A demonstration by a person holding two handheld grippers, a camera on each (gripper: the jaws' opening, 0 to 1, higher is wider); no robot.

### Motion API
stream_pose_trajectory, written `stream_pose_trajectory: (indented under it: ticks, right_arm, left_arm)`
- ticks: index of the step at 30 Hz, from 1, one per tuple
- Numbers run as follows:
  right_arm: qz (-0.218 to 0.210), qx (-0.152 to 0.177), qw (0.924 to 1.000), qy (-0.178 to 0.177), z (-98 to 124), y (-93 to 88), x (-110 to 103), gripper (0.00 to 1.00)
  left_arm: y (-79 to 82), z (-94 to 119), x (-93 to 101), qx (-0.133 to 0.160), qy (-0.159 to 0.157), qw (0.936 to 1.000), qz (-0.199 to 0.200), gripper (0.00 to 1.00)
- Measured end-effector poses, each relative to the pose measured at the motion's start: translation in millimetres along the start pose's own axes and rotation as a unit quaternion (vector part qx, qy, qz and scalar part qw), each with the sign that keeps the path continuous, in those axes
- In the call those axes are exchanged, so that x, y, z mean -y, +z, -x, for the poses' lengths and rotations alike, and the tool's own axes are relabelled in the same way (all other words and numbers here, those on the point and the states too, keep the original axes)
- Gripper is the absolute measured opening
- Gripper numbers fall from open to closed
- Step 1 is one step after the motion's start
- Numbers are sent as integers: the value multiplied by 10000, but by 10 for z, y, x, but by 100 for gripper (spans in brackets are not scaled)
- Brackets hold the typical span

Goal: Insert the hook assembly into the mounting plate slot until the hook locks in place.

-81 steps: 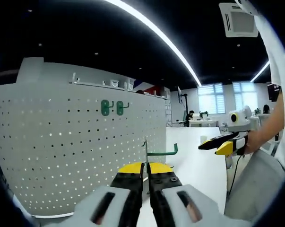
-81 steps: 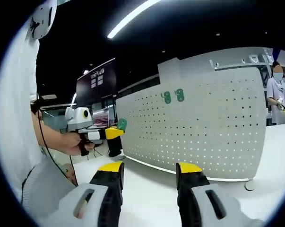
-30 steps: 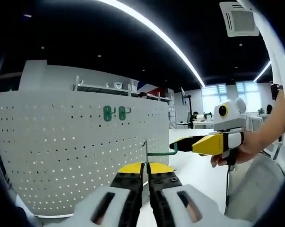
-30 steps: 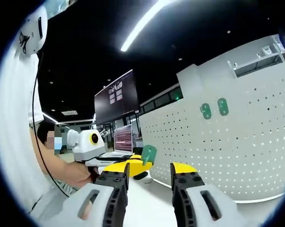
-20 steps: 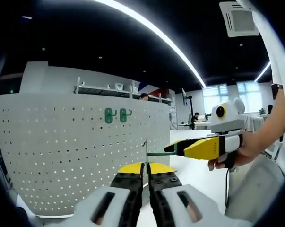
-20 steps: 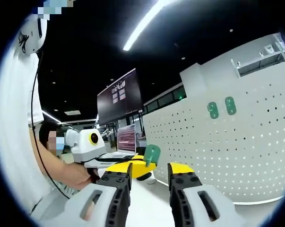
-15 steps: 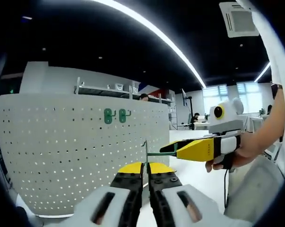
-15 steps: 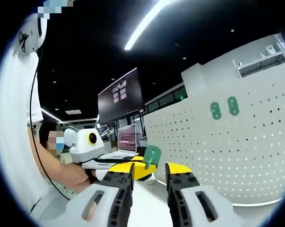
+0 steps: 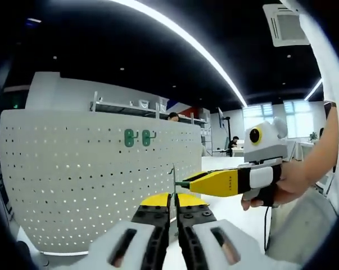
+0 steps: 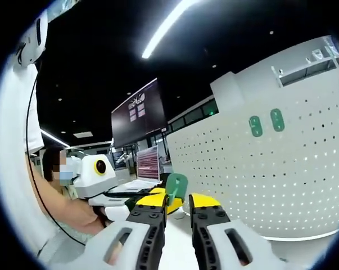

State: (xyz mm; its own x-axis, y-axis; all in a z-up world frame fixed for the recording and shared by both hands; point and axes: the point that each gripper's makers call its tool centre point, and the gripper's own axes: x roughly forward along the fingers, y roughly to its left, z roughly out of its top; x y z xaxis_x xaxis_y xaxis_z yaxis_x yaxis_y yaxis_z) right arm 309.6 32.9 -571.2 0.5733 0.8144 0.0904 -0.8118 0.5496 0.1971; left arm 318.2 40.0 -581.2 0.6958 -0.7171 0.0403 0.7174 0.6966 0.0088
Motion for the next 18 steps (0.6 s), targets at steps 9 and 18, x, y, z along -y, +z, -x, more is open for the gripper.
stream_pose_trajectory:
  ticks: [9, 18]
  right_arm:
    - [69, -57, 10000, 0, -46, -18, -33, 6]
    - [103, -14, 9997, -232, -74, 0, -12, 3]
  left_arm:
    - [-24, -3, 27, -91, -9, 9999, -72, 2]
    - [-21, 5, 7, -89, 94, 9999, 64, 2]
